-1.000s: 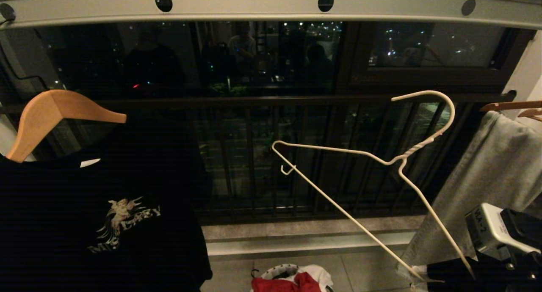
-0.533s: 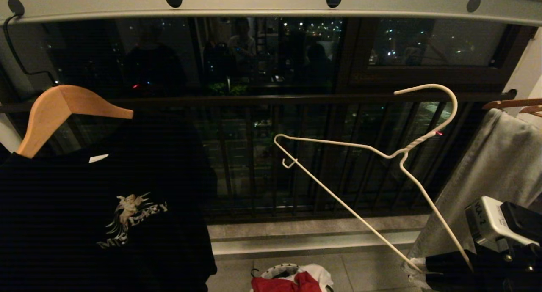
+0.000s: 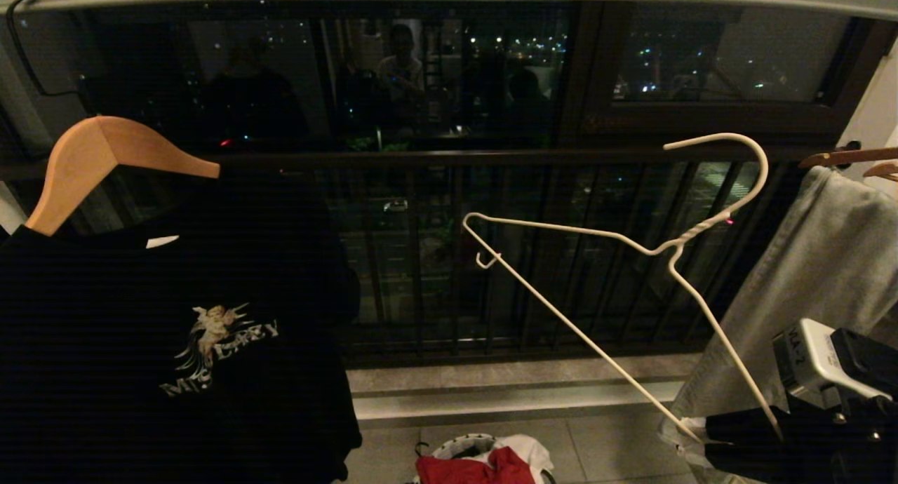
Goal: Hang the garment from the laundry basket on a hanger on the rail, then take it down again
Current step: Pick up clothes from the basket
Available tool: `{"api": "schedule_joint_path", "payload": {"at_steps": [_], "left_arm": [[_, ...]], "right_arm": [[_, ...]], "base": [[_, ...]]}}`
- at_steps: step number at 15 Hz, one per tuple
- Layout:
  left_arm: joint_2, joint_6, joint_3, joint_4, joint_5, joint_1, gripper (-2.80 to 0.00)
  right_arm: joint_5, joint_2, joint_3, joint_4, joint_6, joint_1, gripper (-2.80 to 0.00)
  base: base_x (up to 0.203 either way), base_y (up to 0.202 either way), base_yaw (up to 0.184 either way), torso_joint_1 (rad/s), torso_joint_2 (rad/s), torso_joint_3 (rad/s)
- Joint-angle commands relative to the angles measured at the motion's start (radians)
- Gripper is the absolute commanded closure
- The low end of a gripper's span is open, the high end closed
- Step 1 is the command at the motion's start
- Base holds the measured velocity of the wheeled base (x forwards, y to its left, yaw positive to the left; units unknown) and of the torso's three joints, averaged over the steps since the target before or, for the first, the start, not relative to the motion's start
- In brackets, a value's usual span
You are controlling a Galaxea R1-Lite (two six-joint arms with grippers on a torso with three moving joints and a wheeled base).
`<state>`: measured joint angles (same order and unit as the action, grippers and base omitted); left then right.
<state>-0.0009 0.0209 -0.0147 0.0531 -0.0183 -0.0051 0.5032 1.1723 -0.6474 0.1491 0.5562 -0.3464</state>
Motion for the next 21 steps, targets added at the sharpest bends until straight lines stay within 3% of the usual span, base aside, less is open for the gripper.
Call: {"api": "schedule_joint_path", "payload": {"at_steps": [1,21], "left_arm": [[-0.001,0.0,0.0,0.0,0.0,0.0,0.0],[-0.001,0.0,0.0,0.0,0.0,0.0,0.0]], "right_arm": [[0.003,0.001,0.002,0.001,0.004,0.0,0.0],[0.001,0.015,0.026,-0.003,0.05,0.0,0.0]], "base": [[0.0,0.0,0.0,-0.123,0.27,0.142],[0.0,0.0,0.0,-0.147,0.33,0.177]]}}
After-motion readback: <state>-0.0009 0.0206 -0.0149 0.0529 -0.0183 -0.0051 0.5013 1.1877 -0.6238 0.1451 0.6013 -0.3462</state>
